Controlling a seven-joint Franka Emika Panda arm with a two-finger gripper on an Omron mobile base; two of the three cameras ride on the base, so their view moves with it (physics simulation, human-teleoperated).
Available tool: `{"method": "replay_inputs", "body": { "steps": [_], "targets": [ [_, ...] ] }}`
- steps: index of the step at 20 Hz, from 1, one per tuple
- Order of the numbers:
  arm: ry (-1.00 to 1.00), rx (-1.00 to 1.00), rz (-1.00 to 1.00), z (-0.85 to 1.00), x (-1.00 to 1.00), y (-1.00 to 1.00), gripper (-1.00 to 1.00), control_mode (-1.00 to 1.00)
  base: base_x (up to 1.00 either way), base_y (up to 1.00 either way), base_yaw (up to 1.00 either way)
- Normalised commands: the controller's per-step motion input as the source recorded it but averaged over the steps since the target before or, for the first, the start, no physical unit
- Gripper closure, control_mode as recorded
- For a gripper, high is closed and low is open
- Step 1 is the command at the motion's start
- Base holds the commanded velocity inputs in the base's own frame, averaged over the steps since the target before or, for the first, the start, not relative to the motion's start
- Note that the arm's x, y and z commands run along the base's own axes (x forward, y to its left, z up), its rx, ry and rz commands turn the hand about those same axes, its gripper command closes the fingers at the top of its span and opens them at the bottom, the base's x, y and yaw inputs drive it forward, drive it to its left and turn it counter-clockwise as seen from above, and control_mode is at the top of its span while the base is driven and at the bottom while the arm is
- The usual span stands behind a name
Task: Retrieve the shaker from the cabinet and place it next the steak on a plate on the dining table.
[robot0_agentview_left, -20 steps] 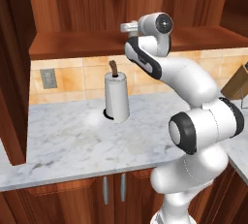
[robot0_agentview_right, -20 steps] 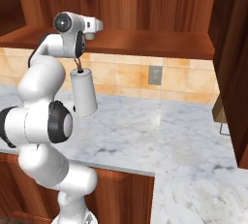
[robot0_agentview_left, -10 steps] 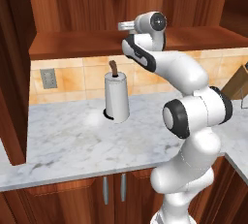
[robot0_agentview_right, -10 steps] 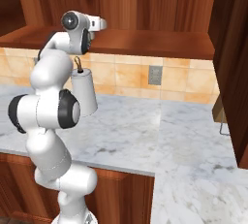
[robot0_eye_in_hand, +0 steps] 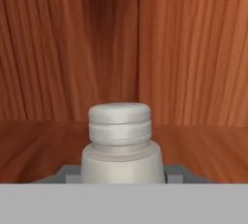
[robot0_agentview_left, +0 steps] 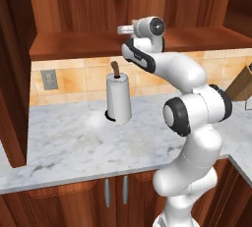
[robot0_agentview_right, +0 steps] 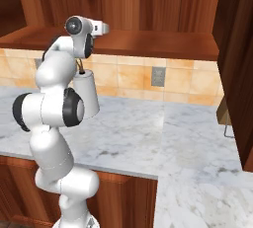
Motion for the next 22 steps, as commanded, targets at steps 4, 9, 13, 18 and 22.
{"method": "replay_inputs", "body": {
  "steps": [4,9,13,18,22],
  "targets": [
    [-0.1,0.01,0.02,0.0,-0.7,0.0,1.0,-1.0,0.0,0.0,0.0],
    [-0.22,0.07,0.0,0.0,-1.0,0.0,1.0,-1.0,0.0,0.0,0.0],
    [-0.29,0.11,0.0,0.0,-1.0,0.0,1.0,-1.0,0.0,0.0,0.0],
    [-0.16,0.1,0.0,0.16,-1.0,-0.02,1.0,-1.0,0.0,0.0,0.0],
    [0.03,0.01,0.0,0.32,-1.0,-0.1,1.0,-1.0,0.0,0.0,0.0]
  ]
}}
